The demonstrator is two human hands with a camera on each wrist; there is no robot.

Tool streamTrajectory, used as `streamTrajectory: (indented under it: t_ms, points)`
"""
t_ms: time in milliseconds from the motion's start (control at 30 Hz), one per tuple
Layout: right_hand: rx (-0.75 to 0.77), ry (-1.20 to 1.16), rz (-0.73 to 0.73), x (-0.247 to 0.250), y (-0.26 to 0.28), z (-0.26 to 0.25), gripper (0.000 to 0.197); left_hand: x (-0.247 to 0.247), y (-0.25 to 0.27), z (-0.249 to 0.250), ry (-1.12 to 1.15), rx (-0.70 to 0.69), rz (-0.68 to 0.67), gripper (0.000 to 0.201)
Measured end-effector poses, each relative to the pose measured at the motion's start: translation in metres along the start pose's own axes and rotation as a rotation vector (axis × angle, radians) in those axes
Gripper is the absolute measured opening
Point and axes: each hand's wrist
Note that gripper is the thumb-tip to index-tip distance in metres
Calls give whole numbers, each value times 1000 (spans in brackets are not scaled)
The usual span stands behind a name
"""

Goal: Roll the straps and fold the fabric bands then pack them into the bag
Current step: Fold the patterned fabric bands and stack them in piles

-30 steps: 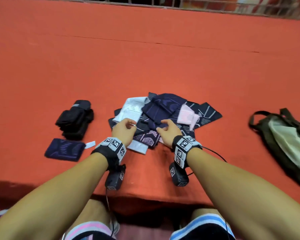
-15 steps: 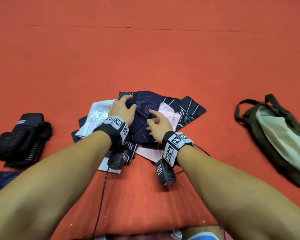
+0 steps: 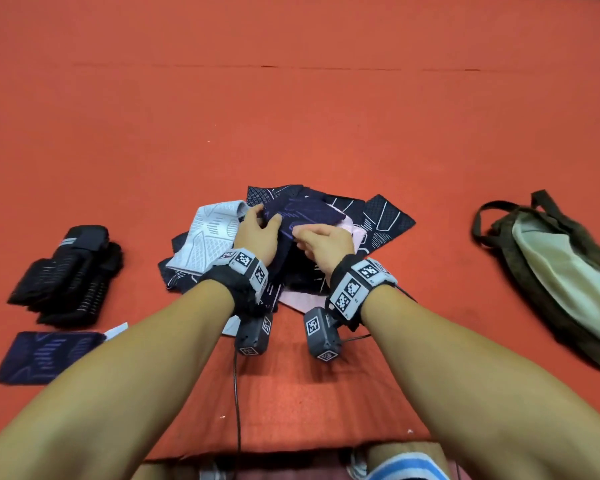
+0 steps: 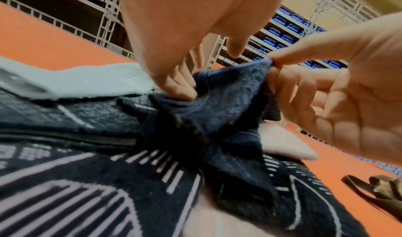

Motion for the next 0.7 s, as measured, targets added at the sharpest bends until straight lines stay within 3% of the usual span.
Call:
streamTrajectory:
  t_ms: [133, 233, 367, 433, 567, 700]
  points:
    - [-39, -56, 7, 8, 26, 2, 13, 13, 23, -7, -51, 38, -84, 54]
    - [-16, 54, 65, 25, 37, 18, 21, 16, 46, -26, -189, 63, -135, 68]
    - [34, 211, 137, 47, 49, 49, 25, 5, 92, -58, -379, 30, -177, 48]
    - [13, 328, 87, 54, 62, 58, 25, -2, 105, -74, -384, -25, -213, 41]
    - [27, 548, -116, 66, 81, 73, 62, 1, 115, -86, -354, -50, -156, 16]
    - [49, 554, -185, 66, 91, 75, 51, 6, 122, -94, -227, 16, -176, 16]
Point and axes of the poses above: each hand's wrist, its own y-axis away from the middle knuckle, its own x-axis out of the back of the hand, z = x × y, and after that the axes turned 15 degrees about -y, right-handed
